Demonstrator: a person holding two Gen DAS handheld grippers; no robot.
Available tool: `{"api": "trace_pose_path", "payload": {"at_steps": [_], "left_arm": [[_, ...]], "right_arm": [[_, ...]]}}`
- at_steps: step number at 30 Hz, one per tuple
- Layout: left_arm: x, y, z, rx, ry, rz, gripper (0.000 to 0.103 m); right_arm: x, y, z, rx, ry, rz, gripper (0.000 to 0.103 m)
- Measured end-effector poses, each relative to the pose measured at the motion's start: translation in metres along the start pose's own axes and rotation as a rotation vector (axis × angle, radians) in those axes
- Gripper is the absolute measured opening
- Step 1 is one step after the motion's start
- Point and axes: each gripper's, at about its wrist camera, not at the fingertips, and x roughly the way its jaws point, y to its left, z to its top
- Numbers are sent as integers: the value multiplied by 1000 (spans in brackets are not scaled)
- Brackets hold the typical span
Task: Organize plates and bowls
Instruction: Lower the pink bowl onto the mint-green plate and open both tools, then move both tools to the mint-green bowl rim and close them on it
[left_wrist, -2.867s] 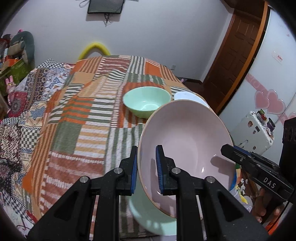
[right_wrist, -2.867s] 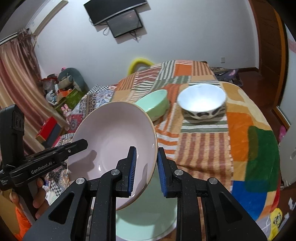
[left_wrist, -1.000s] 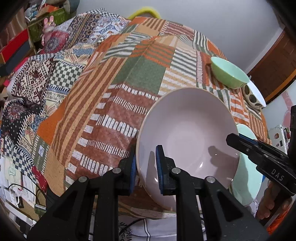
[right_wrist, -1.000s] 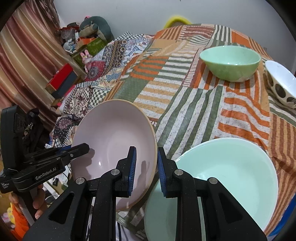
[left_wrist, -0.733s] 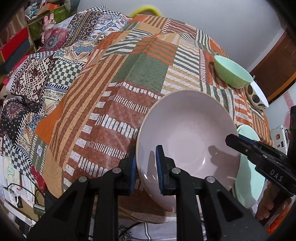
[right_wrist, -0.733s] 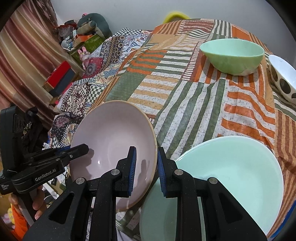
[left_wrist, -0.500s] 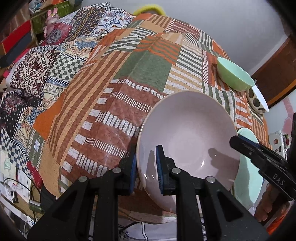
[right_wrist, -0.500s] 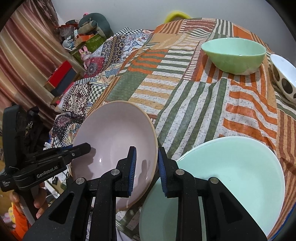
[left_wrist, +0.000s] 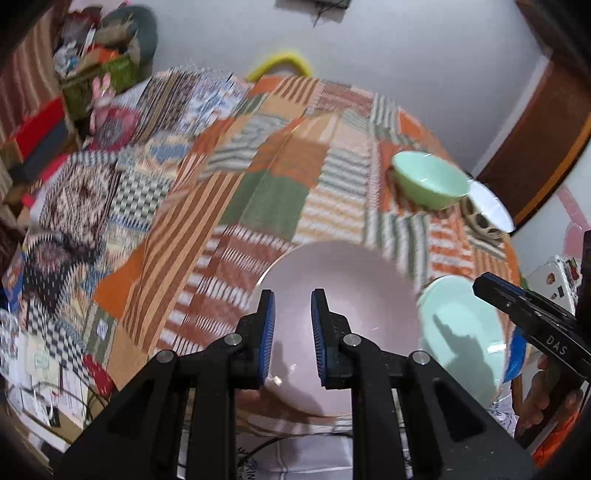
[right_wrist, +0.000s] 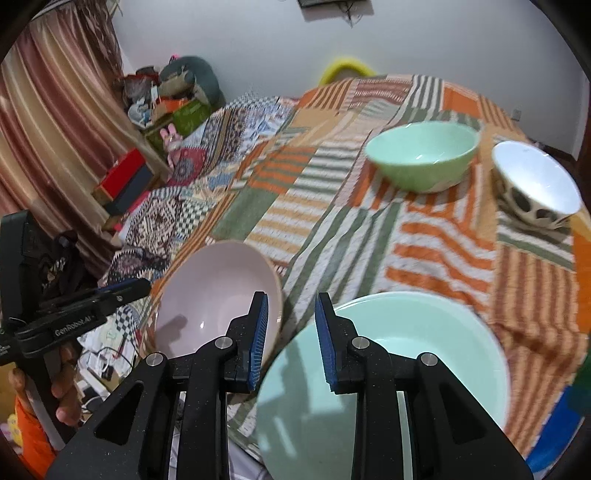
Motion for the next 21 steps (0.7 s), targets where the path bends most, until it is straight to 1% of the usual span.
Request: {"api": "trace_pose_path", "payload": {"at_steps": [1,4,6,8,10,12,15,17,21], "left_arm": [[-5,-7,3,15,-17,-3,21],[-22,-34,16,77,-82,-19,24],[-29,-49,23,105,-116,-33,30],[-34,-63,30,124,-145,-49,40],[-38,-78,39,144,-172,-64,43],[-38,-93,48,168,-190,-75,44],[-34,-113,61,183,-204,-90,51],[-28,-124,71,188,-208,-97,56],[-7,-139,91,195,-195,-90,61]], "right_arm": [[-6,-3,1,4,-15,-4,27],[-29,-15,5,17,-74,-24,30],[-42,-22,7,26,-107,-39,31],[-56,-31,10,37,-143,-52,34],[-69,-41,14,47,-179,-70,39],[-81,-51,17,58,-216,-92,41],[-95,-66,25,77,-260,-121,46],[-102,-78,31,89,-283,-149,46],[-108,-94,42,110,-306,-164,46]]}}
